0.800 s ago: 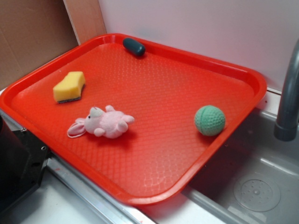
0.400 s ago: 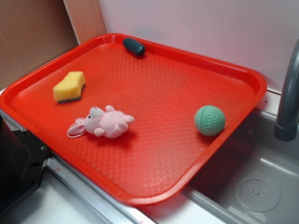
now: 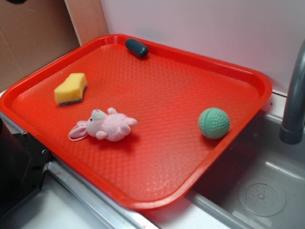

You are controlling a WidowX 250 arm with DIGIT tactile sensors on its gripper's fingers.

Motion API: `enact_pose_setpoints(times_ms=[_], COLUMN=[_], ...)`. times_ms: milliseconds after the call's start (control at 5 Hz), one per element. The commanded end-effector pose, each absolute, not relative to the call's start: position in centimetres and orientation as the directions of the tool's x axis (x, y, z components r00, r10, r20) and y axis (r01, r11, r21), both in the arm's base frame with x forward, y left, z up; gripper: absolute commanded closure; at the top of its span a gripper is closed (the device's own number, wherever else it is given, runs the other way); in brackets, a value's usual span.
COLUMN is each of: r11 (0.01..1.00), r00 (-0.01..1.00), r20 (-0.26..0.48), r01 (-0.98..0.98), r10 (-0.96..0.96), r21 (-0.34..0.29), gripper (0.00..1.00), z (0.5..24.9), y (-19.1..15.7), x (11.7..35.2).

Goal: Grab the green ball.

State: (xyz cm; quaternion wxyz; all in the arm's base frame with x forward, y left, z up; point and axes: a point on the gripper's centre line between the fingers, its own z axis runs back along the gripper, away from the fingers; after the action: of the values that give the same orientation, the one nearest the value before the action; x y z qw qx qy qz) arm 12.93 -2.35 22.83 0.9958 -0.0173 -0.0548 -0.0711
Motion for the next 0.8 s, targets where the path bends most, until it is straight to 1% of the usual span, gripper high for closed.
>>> enact_pose_setpoints(times_ms=[0, 200, 400, 600], r11=[0.882, 0.79, 0.648, 0.535], r00=[0.863, 0.765, 0.613, 0.498], r20=[0.224, 0.27, 0.322, 0.34], r01=[0.47, 0.612, 0.762, 0.844], r10=[-0.453, -0.584, -0.721, -0.798], r21=[-0.027, -0.025, 0.001, 0.02], gripper=[0.0, 0.0, 0.0, 0.0], z=[21.8, 20.5, 18.8, 16.8], y=[-3.6, -4.5, -5.8, -7.2], x=[16.4, 18.0, 19.3, 20.5])
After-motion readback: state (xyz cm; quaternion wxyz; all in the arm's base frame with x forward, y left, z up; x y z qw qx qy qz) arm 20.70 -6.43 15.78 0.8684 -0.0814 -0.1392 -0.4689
